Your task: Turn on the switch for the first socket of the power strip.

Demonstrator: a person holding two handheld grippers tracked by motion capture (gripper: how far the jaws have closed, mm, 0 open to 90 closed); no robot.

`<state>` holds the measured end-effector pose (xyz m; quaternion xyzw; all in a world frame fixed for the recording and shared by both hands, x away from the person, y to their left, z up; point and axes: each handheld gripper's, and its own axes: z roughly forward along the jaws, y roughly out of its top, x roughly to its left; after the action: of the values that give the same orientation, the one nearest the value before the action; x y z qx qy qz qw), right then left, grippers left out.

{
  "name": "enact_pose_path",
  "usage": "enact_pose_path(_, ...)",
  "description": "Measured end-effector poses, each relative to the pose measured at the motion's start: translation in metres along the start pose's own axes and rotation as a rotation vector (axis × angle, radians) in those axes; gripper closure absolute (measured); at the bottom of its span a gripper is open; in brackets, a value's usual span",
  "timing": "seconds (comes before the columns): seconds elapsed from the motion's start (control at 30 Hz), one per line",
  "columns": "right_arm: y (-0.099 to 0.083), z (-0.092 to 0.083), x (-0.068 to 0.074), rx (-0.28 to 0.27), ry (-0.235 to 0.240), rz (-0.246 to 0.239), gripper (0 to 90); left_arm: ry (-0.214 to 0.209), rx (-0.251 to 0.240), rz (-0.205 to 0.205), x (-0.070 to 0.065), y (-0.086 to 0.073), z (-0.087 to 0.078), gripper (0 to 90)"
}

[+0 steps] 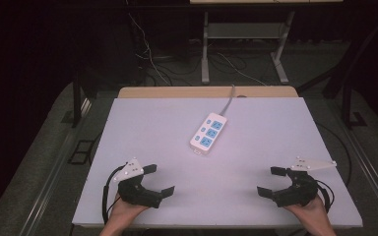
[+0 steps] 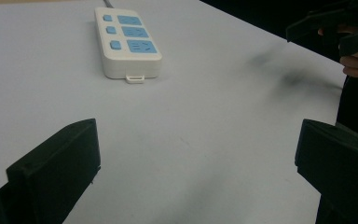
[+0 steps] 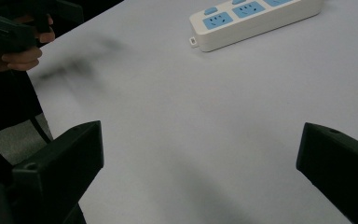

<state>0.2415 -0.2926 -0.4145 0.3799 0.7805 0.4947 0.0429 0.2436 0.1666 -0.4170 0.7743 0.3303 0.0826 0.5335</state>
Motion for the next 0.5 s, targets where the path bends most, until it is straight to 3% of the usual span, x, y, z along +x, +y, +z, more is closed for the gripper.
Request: enact_pose_path(0.5,-0.0011,-0.0020,-0.0022,0.000,0.001,0.006,0.1,-0.004,0.006,0.003,0.0004,-0.0003,0.0006,0.0)
